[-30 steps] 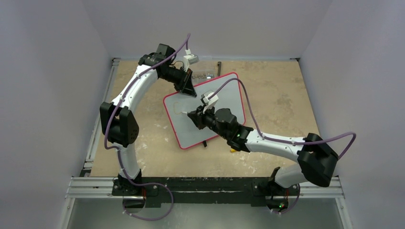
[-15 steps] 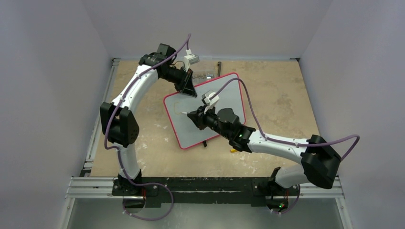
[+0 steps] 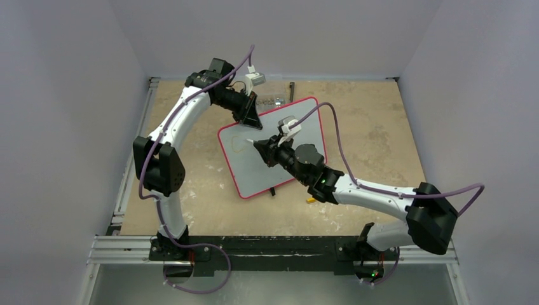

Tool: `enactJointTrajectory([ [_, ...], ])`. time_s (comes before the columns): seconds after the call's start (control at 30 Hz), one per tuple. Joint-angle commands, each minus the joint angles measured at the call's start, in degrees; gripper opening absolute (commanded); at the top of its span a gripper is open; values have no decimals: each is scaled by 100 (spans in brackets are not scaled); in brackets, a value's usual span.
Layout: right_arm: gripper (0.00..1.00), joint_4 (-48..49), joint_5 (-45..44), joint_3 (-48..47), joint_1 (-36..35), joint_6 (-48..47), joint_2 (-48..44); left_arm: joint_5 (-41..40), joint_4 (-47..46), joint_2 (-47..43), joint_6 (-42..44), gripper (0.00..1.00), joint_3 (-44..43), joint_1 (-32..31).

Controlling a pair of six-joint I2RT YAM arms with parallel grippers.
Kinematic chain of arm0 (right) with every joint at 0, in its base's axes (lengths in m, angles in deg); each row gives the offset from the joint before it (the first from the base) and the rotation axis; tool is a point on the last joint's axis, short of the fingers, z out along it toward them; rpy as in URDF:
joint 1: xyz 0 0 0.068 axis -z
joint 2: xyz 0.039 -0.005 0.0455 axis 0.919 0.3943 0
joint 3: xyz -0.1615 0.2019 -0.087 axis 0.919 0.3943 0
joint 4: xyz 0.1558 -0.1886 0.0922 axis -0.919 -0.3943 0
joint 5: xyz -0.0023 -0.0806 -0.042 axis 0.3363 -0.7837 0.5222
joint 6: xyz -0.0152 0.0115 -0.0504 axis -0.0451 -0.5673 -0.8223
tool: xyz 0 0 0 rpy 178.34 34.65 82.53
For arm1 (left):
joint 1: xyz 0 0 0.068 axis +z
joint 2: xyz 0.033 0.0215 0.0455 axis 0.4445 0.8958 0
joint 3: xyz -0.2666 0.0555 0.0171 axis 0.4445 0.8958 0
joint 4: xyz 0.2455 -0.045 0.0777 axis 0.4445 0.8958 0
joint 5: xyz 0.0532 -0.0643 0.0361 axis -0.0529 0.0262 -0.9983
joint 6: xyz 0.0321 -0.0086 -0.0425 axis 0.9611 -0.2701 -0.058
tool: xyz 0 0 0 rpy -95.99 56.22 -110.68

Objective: Write a sentence on the whiteboard

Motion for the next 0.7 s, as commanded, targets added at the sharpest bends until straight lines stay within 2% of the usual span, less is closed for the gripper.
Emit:
enactJointTrajectory([
  [0.0,0,136,-408,-182,18,104,85,-505,-28,-35,680,0,-56,-159],
  [0.67,0,93,-345,-425,18,162,597,-438,21,-3,667,0,-117,-184],
])
